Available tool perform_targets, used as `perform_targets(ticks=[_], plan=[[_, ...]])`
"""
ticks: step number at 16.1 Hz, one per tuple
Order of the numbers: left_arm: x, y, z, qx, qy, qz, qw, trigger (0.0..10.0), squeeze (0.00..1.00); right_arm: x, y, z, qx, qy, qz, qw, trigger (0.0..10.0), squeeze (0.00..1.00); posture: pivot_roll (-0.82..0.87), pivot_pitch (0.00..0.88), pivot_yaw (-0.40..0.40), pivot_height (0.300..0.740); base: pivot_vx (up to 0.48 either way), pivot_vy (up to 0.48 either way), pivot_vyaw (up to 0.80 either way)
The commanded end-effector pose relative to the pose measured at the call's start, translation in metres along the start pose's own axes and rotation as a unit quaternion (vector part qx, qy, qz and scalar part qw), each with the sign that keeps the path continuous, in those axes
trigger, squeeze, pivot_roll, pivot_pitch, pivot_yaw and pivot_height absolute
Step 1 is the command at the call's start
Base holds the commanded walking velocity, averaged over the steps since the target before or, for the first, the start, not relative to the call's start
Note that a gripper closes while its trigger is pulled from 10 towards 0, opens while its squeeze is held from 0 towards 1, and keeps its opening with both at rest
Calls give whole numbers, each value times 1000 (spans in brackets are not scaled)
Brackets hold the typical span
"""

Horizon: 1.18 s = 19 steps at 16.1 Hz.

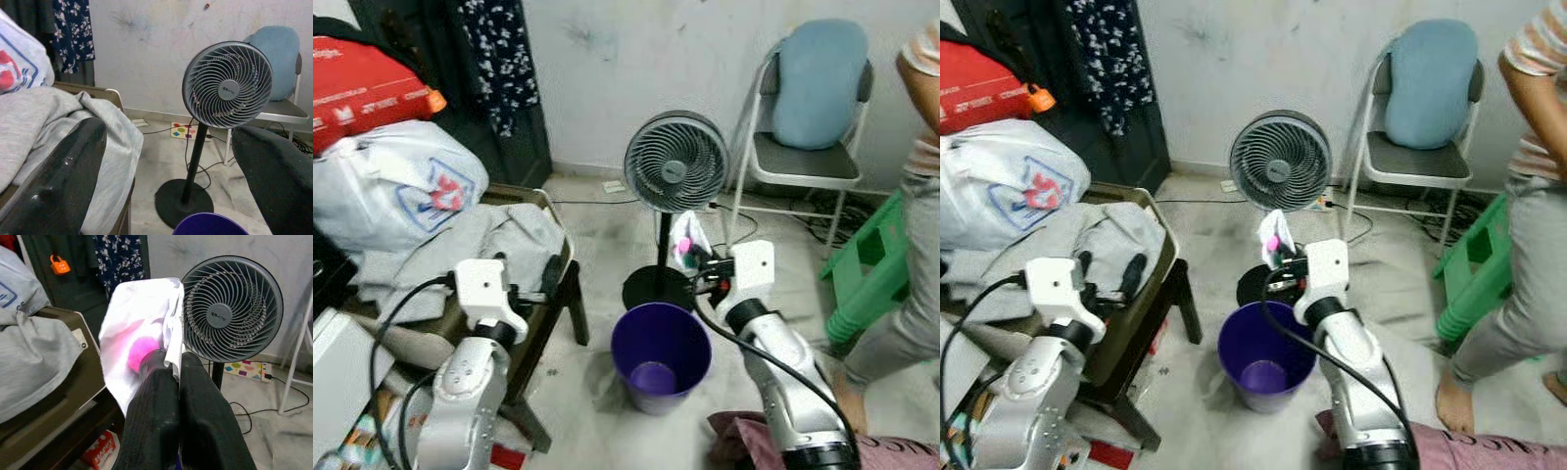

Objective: Clean up the room

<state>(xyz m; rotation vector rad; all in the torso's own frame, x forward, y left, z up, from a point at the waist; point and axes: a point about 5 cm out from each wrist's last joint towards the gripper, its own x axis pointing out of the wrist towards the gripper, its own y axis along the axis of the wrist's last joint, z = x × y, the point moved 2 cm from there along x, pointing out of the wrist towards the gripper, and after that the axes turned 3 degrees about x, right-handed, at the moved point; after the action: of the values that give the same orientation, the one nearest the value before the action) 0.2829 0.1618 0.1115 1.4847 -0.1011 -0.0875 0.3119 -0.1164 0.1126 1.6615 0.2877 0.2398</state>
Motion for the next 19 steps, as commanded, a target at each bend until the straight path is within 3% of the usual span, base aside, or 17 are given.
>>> perform_targets(ticks=[1,13,19], plan=[[2,5,1,3,-6,10,1000,10000,0,3,4,-2,1,3,3,1000,10000,0,-83,0,5,740,262,0,-800],[3,4,1,1,-4,11,1000,10000,0,6,6,1,-5,1,8,1000,10000,0,-86,0,1,740,273,0,0],[-2,2,-3,9,1,3,1000,10000,0,5,4,-3,-19,9,6,1000,10000,0,-72,9,1,740,0,0,133]])
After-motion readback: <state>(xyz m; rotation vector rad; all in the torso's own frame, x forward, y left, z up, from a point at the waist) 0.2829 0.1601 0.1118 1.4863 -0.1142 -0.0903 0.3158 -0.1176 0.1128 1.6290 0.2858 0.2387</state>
